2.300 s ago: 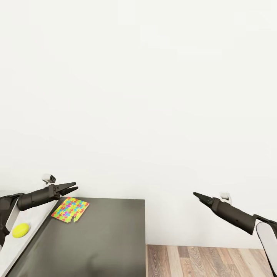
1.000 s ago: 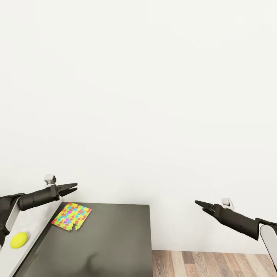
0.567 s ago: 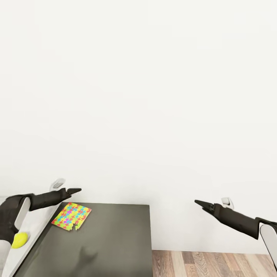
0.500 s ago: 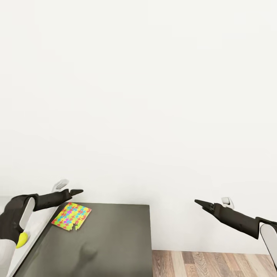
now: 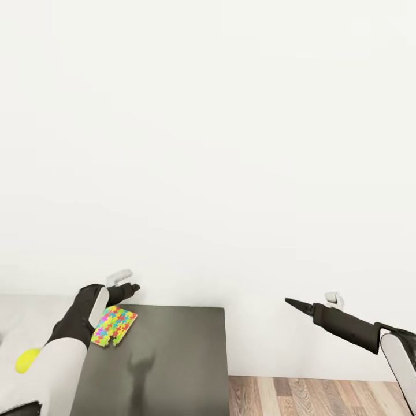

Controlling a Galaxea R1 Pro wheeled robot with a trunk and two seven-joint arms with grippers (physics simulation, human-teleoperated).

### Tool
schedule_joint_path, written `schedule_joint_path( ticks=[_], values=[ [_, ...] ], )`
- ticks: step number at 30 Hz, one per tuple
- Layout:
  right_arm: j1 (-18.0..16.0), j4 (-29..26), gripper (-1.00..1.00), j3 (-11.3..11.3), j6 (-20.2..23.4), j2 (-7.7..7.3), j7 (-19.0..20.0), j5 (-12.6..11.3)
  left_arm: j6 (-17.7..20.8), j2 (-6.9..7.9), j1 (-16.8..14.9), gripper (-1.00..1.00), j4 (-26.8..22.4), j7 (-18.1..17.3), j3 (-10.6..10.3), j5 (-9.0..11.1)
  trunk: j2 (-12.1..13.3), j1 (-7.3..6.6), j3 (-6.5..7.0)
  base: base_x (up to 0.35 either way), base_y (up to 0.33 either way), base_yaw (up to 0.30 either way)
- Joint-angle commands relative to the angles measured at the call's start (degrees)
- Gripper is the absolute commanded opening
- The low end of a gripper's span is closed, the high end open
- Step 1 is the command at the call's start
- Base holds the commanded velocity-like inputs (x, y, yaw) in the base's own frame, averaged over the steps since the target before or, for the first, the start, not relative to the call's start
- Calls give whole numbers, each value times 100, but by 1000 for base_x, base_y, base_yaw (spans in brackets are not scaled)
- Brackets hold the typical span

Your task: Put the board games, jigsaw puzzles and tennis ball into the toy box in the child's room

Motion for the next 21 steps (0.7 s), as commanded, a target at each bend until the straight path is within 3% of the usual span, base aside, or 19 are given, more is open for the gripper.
schedule_joint_path(
  ticks=[1, 8, 13, 21],
  values=[
    [-3, -27, 100, 6, -7, -7, 44, 25, -11, -4, -29, 100, 42, 48, 1, 39, -13, 4, -14, 0, 0, 0],
    [373, -272, 100, 8, -145, -75, 306, 90, -362, -15, -111, 100, 236, 185, -46, 15, -13, 4, -18, 0, 0, 0],
    [424, -284, 100, 8, -159, -259, 331, 88, -476, -13, -115, 100, 250, 194, -50, -128, -13, 4, -53, 0, 0, 0],
    [431, -286, 100, 12, -202, -310, 335, 94, -608, -13, -115, 100, 252, 197, -56, -198, -13, 4, -126, 0, 0, 0]
  ],
)
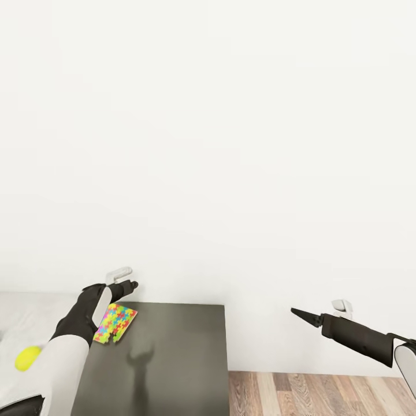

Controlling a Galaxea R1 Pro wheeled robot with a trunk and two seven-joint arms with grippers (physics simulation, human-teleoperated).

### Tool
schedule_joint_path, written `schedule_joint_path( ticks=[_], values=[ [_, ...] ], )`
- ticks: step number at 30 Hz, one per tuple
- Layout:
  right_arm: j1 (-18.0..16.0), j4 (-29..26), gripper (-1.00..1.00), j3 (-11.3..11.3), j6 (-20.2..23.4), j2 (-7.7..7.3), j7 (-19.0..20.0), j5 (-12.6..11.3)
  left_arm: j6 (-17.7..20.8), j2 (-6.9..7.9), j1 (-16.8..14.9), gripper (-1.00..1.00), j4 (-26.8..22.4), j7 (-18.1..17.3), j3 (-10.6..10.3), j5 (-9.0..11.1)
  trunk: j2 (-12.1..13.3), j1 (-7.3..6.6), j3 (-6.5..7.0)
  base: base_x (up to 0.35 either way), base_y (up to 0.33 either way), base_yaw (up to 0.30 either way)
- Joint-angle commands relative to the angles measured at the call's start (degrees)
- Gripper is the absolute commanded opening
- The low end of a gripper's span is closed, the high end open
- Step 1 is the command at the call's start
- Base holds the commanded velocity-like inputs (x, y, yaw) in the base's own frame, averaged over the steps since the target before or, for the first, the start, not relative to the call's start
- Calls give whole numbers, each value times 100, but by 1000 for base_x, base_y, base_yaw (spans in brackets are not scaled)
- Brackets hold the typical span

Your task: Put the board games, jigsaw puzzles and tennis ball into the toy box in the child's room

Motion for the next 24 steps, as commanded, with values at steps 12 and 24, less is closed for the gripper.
schedule_joint_path(
  ticks=[12, 24],
  values=[
    [-6, 26, 100, -10, 4, -5, -6, 24, -62, -9, -5, 100, -7, 28, -8, 16, -14, 3, -126, 0, 0, 0],
    [-6, 44, 100, 13, -19, 23, -22, 310, -65, -4, -5, 100, -7, 28, -12, 14, -14, 3, -239, 0, 0, 0]
  ],
)
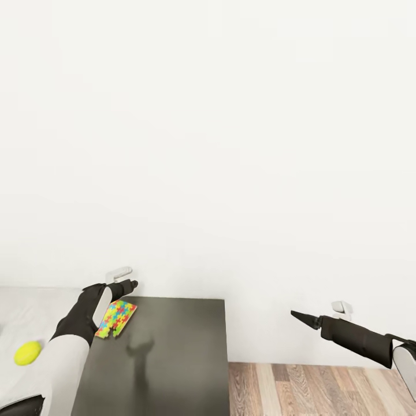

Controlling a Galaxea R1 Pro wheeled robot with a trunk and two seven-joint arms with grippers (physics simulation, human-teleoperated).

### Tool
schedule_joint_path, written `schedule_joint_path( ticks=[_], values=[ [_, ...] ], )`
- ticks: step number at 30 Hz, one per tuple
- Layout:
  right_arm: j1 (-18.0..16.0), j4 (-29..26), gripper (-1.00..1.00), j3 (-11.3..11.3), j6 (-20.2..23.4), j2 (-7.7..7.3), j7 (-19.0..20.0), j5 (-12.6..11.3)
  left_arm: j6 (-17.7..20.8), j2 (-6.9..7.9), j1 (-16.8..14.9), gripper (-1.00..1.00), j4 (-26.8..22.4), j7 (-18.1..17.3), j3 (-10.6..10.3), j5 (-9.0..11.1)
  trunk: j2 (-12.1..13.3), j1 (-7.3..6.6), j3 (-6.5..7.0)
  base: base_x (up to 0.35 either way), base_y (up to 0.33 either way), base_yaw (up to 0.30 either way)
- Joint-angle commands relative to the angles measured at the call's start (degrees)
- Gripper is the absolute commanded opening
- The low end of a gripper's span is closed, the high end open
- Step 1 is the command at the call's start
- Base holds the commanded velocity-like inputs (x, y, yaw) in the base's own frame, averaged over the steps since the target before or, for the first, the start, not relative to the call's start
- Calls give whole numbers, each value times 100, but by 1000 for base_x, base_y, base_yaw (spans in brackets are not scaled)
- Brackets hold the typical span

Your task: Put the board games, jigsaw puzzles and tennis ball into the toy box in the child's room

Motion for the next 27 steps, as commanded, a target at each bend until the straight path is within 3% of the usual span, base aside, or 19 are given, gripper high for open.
schedule_joint_path(
  ticks=[1, 16, 27],
  values=[
    [-6, -2, 100, -1, 30, 9, 19, 12, 31, 1, -4, 100, -8, 28, 5, 59, -13, 3, -22, 0, 0, 0],
    [-6, 25, 100, -9, 29, -11, 12, 28, 30, 4, -4, 100, -8, 28, -2, 57, -13, 3, -164, 0, 0, 0],
    [-6, 590, 100, -45, 29, -19, 10, 38, 30, 11, -4, 100, -7, 28, 4, 57, -13, 3, -268, 0, 0, 0]
  ],
)
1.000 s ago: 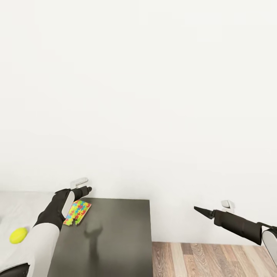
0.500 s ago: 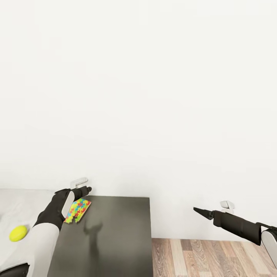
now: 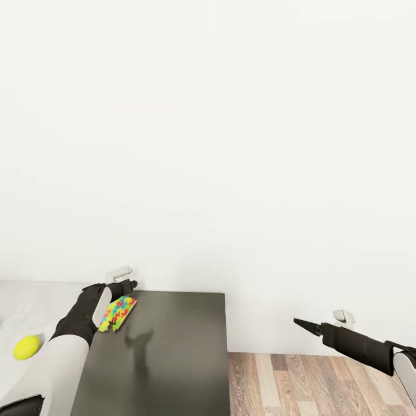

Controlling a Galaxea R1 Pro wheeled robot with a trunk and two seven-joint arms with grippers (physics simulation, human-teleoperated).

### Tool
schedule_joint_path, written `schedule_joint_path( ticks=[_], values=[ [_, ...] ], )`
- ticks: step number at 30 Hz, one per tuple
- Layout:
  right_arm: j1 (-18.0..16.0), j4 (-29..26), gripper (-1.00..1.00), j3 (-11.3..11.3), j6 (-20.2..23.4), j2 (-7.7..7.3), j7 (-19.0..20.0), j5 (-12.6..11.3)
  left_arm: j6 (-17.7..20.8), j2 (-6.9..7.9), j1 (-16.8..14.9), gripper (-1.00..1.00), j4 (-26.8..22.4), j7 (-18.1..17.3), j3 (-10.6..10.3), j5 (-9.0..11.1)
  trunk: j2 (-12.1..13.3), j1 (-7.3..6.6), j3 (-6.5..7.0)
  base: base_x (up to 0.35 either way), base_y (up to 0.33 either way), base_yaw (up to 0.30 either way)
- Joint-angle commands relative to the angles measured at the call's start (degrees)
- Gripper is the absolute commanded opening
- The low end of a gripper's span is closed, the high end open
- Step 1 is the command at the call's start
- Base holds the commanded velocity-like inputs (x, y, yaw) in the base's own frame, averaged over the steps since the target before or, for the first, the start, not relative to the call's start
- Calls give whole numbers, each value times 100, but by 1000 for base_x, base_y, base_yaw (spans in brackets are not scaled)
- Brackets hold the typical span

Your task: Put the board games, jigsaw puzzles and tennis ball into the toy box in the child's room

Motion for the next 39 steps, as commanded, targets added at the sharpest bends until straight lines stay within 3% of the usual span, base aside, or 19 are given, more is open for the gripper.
schedule_joint_path(
  ticks=[1, 9, 13, 24, 39],
  values=[
    [-5, 4, 100, -5, 30, 0, 19, 1, 31, 0, -4, 100, -6, 28, 4, 60, -13, 3, -22, 0, 0, 0],
    [-5, 22, 100, 15, 23, 0, 11, 1, 31, 3, -4, 100, -5, 19, 14, 68, -13, 3, -97, 0, 0, 0],
    [-5, 22, 100, 26, 16, 0, 11, 7, 25, 74, -4, 100, -8, 20, 15, 68, -13, 3, -135, 0, 0, 0],
    [-5, 28, 100, 53, -272, 6, 39, 404, -256, 131, -4, 100, -3, 20, 8, 68, -13, 3, -239, 0, 0, 0],
    [-5, 27, 100, 72, -304, 11, 63, 432, -303, 197, -4, 100, -6, 21, -1, 66, -13, 3, -380, 0, 0, 0]
  ],
)
